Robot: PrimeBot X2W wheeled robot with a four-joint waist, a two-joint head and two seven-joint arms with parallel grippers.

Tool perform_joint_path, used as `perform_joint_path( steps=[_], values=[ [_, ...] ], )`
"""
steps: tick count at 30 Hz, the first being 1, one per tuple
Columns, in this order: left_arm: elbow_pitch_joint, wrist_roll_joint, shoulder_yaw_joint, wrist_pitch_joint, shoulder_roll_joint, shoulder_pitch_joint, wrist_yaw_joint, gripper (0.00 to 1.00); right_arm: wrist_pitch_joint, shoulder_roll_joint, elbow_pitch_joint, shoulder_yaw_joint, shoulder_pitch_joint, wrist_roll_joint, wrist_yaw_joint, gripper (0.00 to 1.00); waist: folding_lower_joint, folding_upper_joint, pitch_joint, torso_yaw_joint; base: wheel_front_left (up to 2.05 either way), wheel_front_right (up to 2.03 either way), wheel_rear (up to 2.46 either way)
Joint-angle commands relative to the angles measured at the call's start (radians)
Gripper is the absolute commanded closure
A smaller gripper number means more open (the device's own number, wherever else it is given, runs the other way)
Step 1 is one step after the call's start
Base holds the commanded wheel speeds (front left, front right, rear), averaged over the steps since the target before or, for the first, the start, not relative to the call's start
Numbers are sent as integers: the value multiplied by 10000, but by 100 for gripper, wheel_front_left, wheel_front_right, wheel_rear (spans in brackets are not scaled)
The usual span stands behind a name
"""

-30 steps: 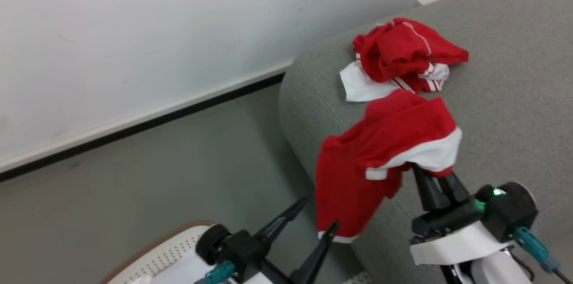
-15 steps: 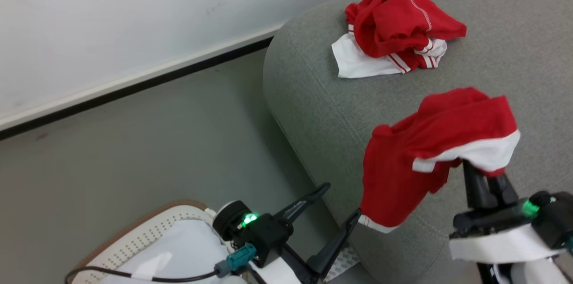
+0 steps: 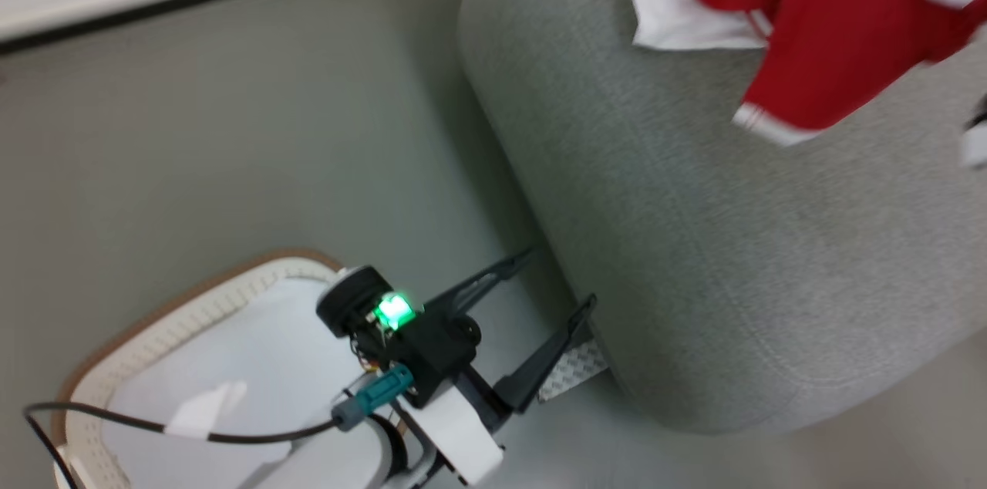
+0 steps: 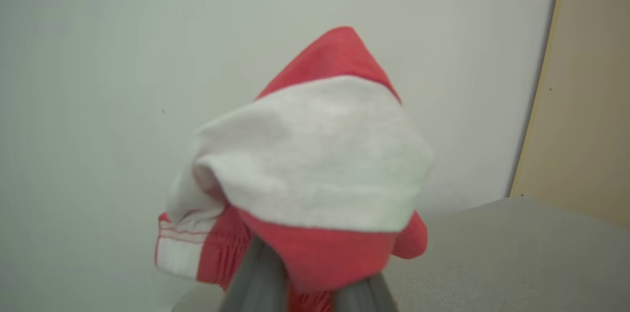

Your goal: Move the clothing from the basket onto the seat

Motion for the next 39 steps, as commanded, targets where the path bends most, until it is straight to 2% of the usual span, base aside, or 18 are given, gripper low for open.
perform_joint_path(
  steps=[1,5,9,13,16,17,18,22,26,34,39],
  values=[
    [-211,90,87,145,198,-286,8,0,36,-245,366,-460,-733,158,-26,100,-2,-1,1214,599,0,0,0],
    [-732,216,223,490,546,-776,-26,0,164,-831,1757,-1818,-2294,-34,-26,100,-2,-1,2212,1075,0,0,0],
    [-1001,376,324,613,769,-1110,-7,0,86,-1000,3361,-3203,-3206,-668,-26,100,-2,-1,2824,1457,0,0,0],
    [-1121,368,483,678,912,-1270,51,0,-18,-793,4700,-4320,-3606,-1467,-26,100,-2,-1,3120,1664,0,0,0],
    [-1164,298,575,674,996,-1244,105,0,-77,-573,5209,-5021,-3651,-2054,-26,100,-2,-1,3201,1666,0,0,0],
    [-1169,270,600,668,1026,-1209,147,0,-80,-455,5148,-5242,-3648,-2229,-26,59,-2,-1,3215,1645,0,0,0],
    [-1161,251,616,647,1061,-1166,161,0,-78,-341,5027,-5467,-3562,-2474,-26,0,-2,-1,3221,1621,0,0,0],
    [-983,183,667,516,1174,-970,261,0,-81,497,4103,-5937,-3142,-2764,-26,0,-2,-1,3003,1457,0,0,0],
    [-783,-20,807,257,1140,-670,439,0,-63,1057,3127,-5443,-2164,-2434,-26,0,-2,-1,2424,1337,0,0,0],
    [130,-610,1343,-848,889,308,1109,0,-63,1382,1218,-3847,463,-1949,-26,0,-2,-1,764,1522,0,0,0],
    [839,-1051,1782,-1462,660,1114,1515,0,-64,1406,92,-2790,2051,-2587,-26,0,-2,-1,-455,1889,0,0,0]
  ],
)
